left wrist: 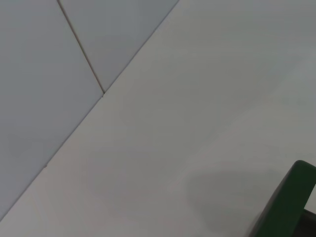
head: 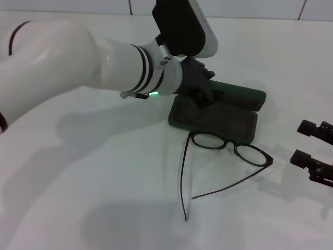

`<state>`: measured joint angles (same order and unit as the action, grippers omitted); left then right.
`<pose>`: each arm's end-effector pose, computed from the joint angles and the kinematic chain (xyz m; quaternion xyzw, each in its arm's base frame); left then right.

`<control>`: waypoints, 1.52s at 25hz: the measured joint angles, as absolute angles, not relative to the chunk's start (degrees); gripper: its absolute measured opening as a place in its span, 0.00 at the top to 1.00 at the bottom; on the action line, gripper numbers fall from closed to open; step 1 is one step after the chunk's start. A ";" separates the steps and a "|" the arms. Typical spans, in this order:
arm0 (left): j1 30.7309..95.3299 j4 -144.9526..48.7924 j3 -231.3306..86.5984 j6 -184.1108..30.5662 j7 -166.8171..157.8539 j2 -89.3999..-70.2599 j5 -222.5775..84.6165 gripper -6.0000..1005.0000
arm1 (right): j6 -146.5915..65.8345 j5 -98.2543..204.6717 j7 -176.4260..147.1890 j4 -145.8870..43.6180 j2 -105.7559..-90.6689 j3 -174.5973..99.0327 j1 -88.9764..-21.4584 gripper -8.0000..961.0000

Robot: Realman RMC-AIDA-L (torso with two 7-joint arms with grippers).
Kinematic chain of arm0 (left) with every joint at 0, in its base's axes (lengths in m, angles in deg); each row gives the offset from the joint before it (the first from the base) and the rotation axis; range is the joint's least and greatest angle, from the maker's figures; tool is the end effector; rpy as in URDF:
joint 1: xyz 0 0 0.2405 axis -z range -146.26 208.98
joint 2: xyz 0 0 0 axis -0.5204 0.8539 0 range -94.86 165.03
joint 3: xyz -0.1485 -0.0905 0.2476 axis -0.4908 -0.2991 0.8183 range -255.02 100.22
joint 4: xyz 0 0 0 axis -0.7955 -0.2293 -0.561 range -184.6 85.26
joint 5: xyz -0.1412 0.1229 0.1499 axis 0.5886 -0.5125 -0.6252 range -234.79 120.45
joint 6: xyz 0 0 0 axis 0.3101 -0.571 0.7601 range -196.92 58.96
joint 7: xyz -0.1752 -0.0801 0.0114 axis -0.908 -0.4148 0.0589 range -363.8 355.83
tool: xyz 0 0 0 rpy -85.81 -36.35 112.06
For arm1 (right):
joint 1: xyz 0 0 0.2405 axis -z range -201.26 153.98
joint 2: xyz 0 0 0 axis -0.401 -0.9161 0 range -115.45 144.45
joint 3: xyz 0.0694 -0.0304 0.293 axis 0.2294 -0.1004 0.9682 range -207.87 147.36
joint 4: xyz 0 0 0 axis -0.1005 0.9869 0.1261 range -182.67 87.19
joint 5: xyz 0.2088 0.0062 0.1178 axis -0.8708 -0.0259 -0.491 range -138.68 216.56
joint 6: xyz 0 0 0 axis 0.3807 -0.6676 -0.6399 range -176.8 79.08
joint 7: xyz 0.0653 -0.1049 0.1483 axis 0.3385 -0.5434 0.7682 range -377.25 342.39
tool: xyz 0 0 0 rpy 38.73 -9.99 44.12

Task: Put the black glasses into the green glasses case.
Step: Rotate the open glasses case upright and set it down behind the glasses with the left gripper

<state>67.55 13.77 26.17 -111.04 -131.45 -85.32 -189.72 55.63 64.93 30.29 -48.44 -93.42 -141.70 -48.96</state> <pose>-0.1562 0.4523 -0.1802 -0.9675 -0.0634 0.0235 0.2435 0.3297 0.2983 -0.0427 -0.8753 0.1798 0.4282 0.1345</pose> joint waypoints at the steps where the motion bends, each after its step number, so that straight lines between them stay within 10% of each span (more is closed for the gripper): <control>1: 67.54 13.85 26.29 -110.97 -131.80 -85.32 -189.74 0.59 | 55.59 64.91 30.29 -48.44 -93.42 -141.70 -48.95 0.21; 38: 64.22 20.00 32.46 -109.57 -154.89 -85.32 -202.02 0.60 | 54.27 64.87 29.99 -48.51 -93.65 -140.90 -48.79 0.21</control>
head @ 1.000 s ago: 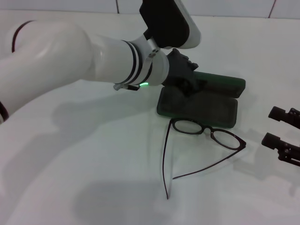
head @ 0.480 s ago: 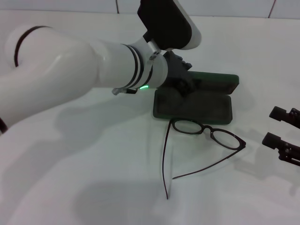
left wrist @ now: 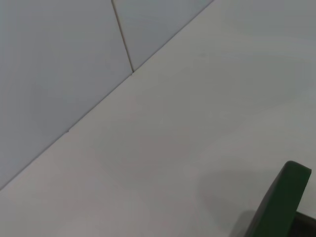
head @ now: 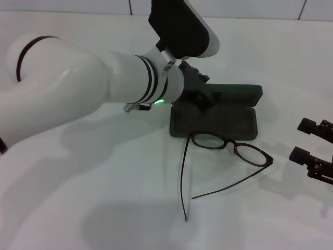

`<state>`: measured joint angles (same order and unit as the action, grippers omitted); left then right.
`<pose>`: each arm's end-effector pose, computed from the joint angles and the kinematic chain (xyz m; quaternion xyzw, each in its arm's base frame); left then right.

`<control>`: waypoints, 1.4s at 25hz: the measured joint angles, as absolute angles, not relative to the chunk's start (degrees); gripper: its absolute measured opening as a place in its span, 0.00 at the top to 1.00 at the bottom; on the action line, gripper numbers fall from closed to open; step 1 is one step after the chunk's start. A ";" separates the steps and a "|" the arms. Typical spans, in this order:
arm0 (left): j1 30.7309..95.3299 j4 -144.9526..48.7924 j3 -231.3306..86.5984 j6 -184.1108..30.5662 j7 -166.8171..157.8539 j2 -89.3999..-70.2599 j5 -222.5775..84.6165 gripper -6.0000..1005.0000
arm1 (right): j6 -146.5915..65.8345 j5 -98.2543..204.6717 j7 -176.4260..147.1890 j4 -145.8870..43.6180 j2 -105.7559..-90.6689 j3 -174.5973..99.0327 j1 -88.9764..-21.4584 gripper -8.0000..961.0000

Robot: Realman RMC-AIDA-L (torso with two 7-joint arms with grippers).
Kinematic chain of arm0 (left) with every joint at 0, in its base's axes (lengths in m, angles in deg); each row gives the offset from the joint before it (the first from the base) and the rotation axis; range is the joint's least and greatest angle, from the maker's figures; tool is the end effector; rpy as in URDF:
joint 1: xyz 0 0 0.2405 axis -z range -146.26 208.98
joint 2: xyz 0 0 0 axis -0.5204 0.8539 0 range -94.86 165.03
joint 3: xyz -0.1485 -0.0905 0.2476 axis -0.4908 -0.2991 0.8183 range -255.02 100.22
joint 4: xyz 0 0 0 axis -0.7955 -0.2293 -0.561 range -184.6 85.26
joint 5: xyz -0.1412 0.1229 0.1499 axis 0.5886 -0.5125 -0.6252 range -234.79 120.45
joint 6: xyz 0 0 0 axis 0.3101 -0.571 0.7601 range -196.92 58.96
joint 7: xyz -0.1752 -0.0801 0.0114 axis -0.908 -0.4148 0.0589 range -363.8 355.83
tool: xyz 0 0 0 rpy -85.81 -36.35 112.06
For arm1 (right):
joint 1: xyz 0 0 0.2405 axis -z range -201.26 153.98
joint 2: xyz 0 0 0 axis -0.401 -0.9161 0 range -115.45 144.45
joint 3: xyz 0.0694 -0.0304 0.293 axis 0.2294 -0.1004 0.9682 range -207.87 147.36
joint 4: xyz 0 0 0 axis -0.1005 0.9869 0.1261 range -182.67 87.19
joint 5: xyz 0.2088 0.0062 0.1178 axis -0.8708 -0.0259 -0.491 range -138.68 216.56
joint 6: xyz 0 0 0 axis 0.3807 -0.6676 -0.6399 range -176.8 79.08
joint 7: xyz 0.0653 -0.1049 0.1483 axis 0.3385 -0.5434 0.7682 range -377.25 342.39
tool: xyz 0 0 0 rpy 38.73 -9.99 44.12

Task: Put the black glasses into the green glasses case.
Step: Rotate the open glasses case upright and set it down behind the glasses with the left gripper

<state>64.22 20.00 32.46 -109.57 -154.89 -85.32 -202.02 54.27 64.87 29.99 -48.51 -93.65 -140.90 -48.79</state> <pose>-0.1567 0.4377 -0.1837 -0.9489 -0.1479 0.0234 0.2780 0.3321 0.3014 -0.0447 -0.8744 0.1836 0.4243 0.1473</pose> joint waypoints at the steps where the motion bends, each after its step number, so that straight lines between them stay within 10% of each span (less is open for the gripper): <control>1: 64.22 19.98 32.46 -109.57 -155.20 -85.32 -202.02 0.60 | 54.27 64.87 29.99 -48.52 -93.66 -140.90 -48.79 0.21; 35: 63.65 19.82 35.56 -109.49 -158.94 -85.20 -203.83 0.55 | 54.71 65.49 30.12 -48.62 -94.44 -141.39 -48.53 0.22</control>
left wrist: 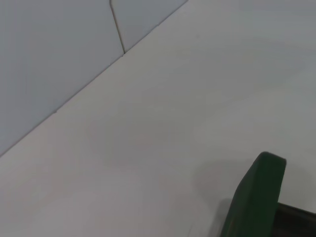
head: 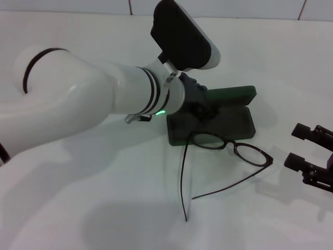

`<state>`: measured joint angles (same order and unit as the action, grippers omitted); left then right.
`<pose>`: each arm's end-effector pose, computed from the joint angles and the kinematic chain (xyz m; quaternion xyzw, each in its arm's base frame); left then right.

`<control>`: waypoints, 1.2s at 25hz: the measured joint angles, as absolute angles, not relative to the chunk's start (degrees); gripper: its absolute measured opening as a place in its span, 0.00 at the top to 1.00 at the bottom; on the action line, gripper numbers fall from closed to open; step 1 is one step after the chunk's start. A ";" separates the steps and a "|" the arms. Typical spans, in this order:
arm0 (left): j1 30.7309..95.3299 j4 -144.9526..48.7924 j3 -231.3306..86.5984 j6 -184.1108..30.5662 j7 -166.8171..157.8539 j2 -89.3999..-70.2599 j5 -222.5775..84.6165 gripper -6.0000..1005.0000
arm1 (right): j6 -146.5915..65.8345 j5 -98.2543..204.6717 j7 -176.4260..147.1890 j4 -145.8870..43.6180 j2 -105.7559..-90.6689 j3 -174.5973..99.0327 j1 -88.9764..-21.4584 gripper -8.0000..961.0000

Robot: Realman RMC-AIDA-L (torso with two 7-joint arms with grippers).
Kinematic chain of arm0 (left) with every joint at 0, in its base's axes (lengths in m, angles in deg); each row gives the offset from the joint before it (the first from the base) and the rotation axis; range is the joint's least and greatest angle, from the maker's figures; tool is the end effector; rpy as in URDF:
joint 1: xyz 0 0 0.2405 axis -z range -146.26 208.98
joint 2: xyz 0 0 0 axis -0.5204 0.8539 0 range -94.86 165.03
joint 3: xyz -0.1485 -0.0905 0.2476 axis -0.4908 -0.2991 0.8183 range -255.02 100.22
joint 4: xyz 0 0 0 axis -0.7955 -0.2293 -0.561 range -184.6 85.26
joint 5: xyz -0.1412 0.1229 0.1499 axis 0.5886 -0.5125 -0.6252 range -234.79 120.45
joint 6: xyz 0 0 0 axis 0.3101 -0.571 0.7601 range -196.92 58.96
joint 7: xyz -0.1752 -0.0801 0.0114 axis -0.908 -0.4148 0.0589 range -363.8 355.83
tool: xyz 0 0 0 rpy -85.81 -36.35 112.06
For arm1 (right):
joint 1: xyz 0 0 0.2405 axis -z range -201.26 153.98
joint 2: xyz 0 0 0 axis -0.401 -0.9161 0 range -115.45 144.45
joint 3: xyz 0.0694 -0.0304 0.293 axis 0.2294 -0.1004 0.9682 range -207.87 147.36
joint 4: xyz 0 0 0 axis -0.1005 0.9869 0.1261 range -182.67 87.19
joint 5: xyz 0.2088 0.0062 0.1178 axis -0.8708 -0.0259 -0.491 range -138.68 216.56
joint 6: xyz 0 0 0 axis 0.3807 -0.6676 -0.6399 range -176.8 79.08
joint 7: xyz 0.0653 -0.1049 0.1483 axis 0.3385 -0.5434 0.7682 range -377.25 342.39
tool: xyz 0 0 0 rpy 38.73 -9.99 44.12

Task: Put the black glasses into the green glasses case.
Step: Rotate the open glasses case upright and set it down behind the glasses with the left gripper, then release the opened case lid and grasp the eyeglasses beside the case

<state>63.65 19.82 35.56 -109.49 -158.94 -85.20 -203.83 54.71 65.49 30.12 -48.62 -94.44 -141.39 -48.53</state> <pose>-0.1645 0.4265 -0.1943 -0.9486 -0.1593 0.0368 0.2710 0.3288 0.2949 -0.0523 -0.8742 0.1866 0.4279 0.1339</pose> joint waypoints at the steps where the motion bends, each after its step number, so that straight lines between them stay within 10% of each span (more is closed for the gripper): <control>1: 63.64 19.96 35.63 -109.49 -158.86 -85.19 -203.81 0.54 | 54.71 65.49 30.12 -48.62 -94.44 -141.39 -48.53 0.22; 18: 61.66 27.46 33.18 -110.90 -155.54 -84.87 -204.11 0.49 | 55.72 65.61 30.88 -48.40 -94.08 -141.09 -48.46 0.22; 30: 49.51 47.33 23.16 -114.68 -150.86 -84.79 -195.78 0.50 | 50.00 65.78 41.93 -48.99 -90.71 -140.27 -56.29 0.22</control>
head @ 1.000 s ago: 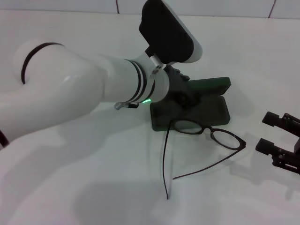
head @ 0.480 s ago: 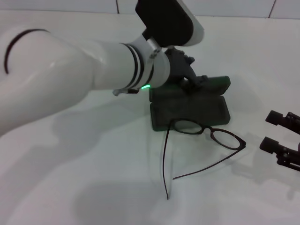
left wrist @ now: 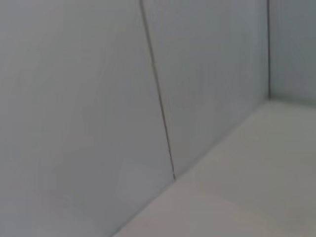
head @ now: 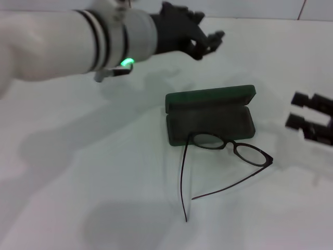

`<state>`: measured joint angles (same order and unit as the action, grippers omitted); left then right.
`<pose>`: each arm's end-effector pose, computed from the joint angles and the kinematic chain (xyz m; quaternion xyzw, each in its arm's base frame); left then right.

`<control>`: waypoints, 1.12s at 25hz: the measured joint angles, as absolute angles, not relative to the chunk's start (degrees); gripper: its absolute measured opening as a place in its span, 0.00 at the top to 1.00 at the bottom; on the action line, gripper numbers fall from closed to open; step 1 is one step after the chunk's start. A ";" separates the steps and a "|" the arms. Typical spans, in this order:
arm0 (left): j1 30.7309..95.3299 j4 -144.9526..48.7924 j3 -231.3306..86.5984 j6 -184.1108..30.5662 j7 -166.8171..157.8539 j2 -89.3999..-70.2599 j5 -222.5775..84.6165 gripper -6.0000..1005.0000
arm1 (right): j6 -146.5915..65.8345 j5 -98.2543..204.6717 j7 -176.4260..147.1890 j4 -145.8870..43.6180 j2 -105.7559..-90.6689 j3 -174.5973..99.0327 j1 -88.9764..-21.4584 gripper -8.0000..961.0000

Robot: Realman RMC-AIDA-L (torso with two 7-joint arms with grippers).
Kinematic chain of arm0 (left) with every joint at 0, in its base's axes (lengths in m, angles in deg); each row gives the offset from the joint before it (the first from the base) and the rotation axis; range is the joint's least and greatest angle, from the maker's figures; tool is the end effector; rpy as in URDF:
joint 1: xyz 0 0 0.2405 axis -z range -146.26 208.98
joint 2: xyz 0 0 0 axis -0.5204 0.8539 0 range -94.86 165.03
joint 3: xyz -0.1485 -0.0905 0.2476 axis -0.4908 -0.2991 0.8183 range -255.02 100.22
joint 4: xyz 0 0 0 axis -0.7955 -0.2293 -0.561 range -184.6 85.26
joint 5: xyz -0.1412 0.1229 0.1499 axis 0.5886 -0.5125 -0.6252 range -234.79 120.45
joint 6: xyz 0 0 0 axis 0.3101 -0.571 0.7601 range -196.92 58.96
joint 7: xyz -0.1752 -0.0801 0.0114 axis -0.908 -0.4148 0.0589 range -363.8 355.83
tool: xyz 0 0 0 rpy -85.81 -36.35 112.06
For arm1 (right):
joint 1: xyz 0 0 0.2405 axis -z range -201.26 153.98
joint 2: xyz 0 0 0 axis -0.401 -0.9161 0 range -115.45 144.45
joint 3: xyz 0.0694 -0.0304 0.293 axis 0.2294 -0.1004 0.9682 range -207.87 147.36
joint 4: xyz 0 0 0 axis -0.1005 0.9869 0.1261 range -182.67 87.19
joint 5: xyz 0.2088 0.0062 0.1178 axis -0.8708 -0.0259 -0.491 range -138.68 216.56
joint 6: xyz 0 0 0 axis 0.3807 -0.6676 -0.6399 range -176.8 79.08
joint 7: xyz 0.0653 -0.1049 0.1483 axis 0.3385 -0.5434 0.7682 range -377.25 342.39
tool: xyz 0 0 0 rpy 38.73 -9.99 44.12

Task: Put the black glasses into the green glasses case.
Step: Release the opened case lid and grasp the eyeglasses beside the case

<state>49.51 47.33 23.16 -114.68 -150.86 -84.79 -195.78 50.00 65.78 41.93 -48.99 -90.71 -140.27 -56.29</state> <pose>-0.1080 0.4155 -0.0777 -0.9212 -0.1580 -0.1236 0.3335 0.3097 0.3585 -0.0288 -0.8805 0.2216 0.4041 0.1107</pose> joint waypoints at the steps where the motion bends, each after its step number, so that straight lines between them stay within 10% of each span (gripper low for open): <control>1: 48.38 47.85 21.56 -114.69 -149.28 -84.79 -192.27 0.50 | 48.72 65.95 42.68 -49.47 -90.33 -140.17 -57.40 0.22; 10: 41.23 40.33 13.43 -115.08 -119.07 -84.79 -159.40 0.67 | 35.81 86.87 64.45 -54.48 -86.42 -141.28 -73.48 0.23; 21: 41.91 19.00 -7.82 -142.81 -95.51 -84.71 -133.96 0.80 | 25.30 117.30 88.59 -75.61 -86.47 -138.96 -78.13 0.26; 24: 44.75 8.85 -15.41 -153.27 -89.36 -84.55 -131.76 0.80 | 26.26 133.81 97.24 -83.40 -88.24 -131.98 -78.64 0.27; 28: 46.75 -1.56 -22.07 -161.60 -82.60 -84.33 -130.88 0.81 | 32.29 158.54 105.15 -91.18 -94.52 -118.52 -79.71 0.30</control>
<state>46.75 -1.56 -22.07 -161.60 -82.60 -84.33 -130.88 32.29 158.54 105.15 -91.18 -94.52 -118.52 -79.71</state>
